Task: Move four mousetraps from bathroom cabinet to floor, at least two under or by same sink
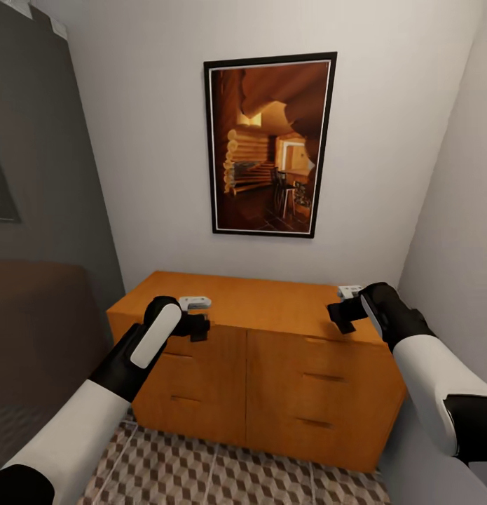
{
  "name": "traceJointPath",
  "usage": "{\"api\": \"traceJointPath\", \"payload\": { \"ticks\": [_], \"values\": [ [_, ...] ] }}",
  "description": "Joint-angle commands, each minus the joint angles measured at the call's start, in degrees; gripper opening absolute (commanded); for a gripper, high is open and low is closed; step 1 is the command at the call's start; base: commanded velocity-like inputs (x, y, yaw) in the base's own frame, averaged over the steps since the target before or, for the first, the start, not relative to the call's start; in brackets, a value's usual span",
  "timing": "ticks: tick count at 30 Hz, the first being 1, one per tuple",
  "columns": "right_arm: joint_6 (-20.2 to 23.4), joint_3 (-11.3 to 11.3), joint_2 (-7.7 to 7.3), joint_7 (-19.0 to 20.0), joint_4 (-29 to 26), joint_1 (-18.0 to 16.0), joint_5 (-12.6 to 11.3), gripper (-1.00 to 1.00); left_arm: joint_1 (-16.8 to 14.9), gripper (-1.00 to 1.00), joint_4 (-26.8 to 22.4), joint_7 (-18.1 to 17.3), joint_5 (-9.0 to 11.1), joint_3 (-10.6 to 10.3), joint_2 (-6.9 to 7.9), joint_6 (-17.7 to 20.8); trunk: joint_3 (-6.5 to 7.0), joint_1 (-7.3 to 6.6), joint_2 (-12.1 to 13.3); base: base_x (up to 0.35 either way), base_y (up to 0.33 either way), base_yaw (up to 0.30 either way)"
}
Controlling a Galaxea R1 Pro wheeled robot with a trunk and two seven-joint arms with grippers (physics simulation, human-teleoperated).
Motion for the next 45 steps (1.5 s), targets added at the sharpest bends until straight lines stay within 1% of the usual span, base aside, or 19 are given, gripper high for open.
{"api": "traceJointPath", "payload": {
  "ticks": [1,5,9,10,11,12,13,18,19,22,23,24,25,28,32,34,37,40,45],
  "values": [
    [0.16,0.09,-0.01,0.52,-0.07,-0.04,0.48,-1.0,-0.06,-1.0,0.03,0.71,0.43,-0.17,0.06,0.12,-0.07,-0.03,-0.05,-0.3,-0.101,0.0],
    [0.11,0.21,0.47,0.5,-0.13,0.12,0.46,-1.0,-0.02,-1.0,1.61,0.7,0.45,-0.17,0.1,0.06,-0.07,-0.03,-0.05,-0.296,-0.1,0.0],
    [0.07,0.26,1.55,0.35,-0.08,0.85,0.42,-1.0,-0.02,-1.0,4.53,0.48,0.39,-0.15,0.12,0.0,-0.07,-0.03,-0.05,-0.128,-0.038,0.0],
    [0.05,0.26,2.49,0.24,-0.06,1.25,0.43,-1.0,-0.02,-1.0,6.15,0.47,0.35,-0.16,0.1,-0.03,-0.07,-0.03,-0.05,-0.036,-0.011,0.0],
    [0.05,0.26,2.85,0.21,-0.02,1.38,0.44,-1.0,-0.02,-1.0,6.67,0.46,0.33,-0.16,0.1,-0.03,-0.07,-0.03,-0.05,-0.029,-0.009,0.0],
    [0.06,0.26,3.78,0.17,0.19,1.77,0.44,-1.0,-0.02,-1.0,7.97,0.45,0.32,-0.16,0.09,-0.04,-0.07,-0.03,-0.05,-0.015,-0.004,0.0],
    [0.07,0.26,4.18,0.15,0.32,1.94,0.45,-1.0,-0.02,-1.0,8.65,0.45,0.33,-0.16,0.09,-0.06,-0.07,-0.03,-0.05,-0.009,-0.003,0.005],
    [0.0,0.33,4.96,-0.03,0.76,2.35,0.75,-1.0,-0.02,-1.0,12.42,0.32,0.39,-0.17,0.05,-0.39,-0.07,-0.03,-0.05,-0.003,-0.001,0.17],
    [0.0,0.33,5.23,-0.07,0.81,2.38,1.25,-1.0,-0.02,-1.0,13.55,0.29,0.39,-0.17,0.03,-0.98,-0.07,-0.03,-0.05,-0.001,0.0,0.255],
    [-0.04,0.33,6.82,-0.24,0.88,2.47,3.73,-1.0,-0.02,-1.0,18.23,-0.58,0.35,-0.17,0.01,-5.32,-0.07,-0.03,-0.05,0.0,0.0,0.269],
    [-0.21,0.34,7.39,-0.27,0.88,2.73,4.55,-1.0,-0.02,-1.0,20.05,-1.51,0.32,-0.17,0.02,-6.83,-0.07,-0.03,-0.05,0.0,0.0,0.275],
    [-0.68,0.32,8.02,-0.3,0.89,3.62,5.47,-1.0,-0.02,-1.0,23.07,-3.75,0.24,-0.17,0.05,-8.84,-0.07,-0.03,-0.05,0.0,0.0,0.277],
    [-0.88,0.32,8.17,-0.3,0.89,4.03,5.68,-1.0,-0.02,-1.0,24.15,-4.7,0.14,-0.17,0.06,-9.45,-0.07,-0.03,-0.05,0.0,0.0,0.278],
    [-1.76,0.28,8.72,-0.32,0.91,6.0,6.08,-1.0,-0.02,-1.0,30.67,-10.94,-0.42,-0.18,0.05,-13.46,-0.07,-0.03,-0.05,0.0,0.0,0.279],
    [-2.16,0.27,9.1,-0.32,1.94,6.65,6.12,-1.0,-0.02,-1.0,35.76,-15.18,-0.64,-0.26,-0.08,-18.56,-0.07,-0.03,-0.05,0.0,0.0,0.277],
    [-2.5,0.26,9.13,-0.31,3.13,6.75,6.13,-1.0,-0.02,-1.0,37.14,-15.97,-0.67,-0.51,-0.11,-20.14,-0.07,-0.03,-0.05,0.0,0.0,0.168],
    [-3.46,0.26,9.12,-0.32,3.82,6.8,6.09,-1.0,-0.02,-1.0,37.76,-16.29,-0.78,-1.37,-0.15,-20.91,-0.07,-0.03,-0.05,0.0,0.0,0.065],
    [-4.22,0.26,9.11,-0.32,4.06,6.82,6.18,-1.0,-0.02,-1.0,37.93,-16.27,-0.91,-2.56,-0.31,-20.92,-0.07,-0.03,-0.05,-0.138,0.0,0.019],
    [-4.46,0.26,9.13,-0.32,4.19,6.82,6.28,-1.0,-0.02,-1.0,38.17,-16.18,-0.88,-3.52,-0.43,-20.58,-0.07,-0.03,-0.05,-0.295,0.0,0.004]
  ]
}}
